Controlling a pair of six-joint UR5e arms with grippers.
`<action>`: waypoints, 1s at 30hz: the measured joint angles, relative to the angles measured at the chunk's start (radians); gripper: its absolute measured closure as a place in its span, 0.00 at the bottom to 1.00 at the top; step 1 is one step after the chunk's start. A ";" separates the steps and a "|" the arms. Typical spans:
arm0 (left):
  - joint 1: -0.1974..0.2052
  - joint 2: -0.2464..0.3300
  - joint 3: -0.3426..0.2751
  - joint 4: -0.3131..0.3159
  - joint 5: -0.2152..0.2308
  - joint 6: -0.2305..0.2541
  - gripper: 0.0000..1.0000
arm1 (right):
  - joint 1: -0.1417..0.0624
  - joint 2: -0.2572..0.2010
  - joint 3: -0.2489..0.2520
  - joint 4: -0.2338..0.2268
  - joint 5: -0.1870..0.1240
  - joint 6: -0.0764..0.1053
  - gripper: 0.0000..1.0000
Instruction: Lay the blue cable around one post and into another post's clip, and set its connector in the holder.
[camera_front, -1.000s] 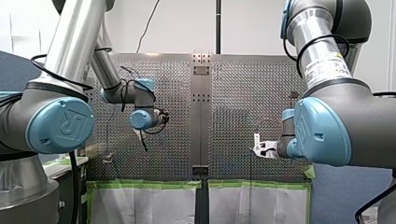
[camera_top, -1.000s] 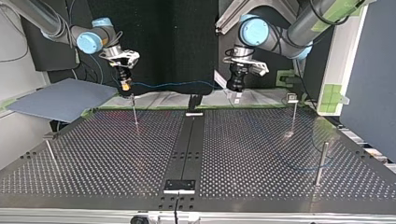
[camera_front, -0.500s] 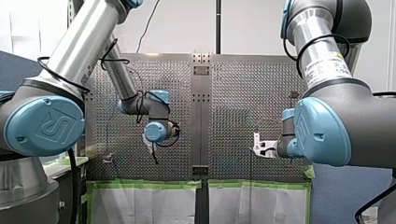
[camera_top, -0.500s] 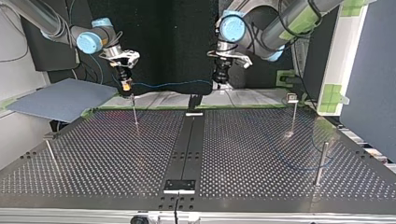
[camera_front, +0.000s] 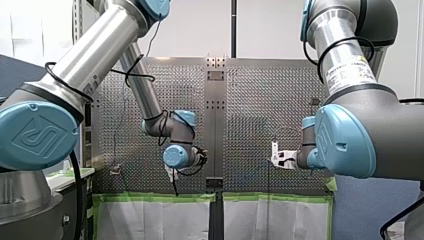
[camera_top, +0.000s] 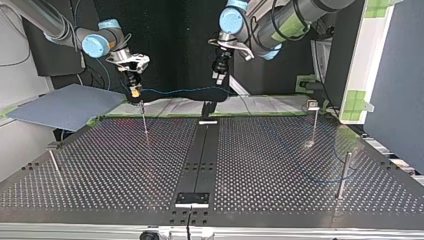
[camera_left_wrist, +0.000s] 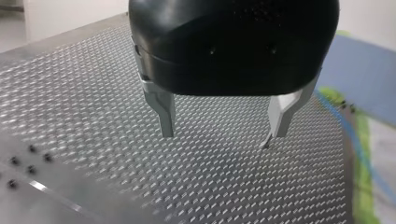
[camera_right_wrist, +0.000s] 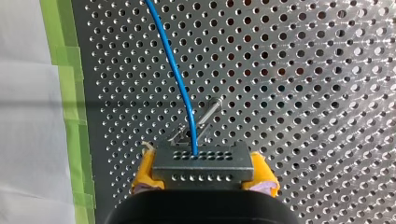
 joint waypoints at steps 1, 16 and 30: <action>-0.011 -0.004 0.000 0.000 0.000 0.000 0.00 | 0.000 0.000 0.000 0.000 0.000 0.000 1.00; -0.151 -0.009 0.047 -0.008 0.047 -0.008 0.00 | 0.003 0.000 0.000 0.001 0.000 0.001 1.00; -0.219 -0.010 0.064 -0.027 0.105 -0.033 0.00 | 0.008 0.000 0.000 0.001 0.002 -0.002 1.00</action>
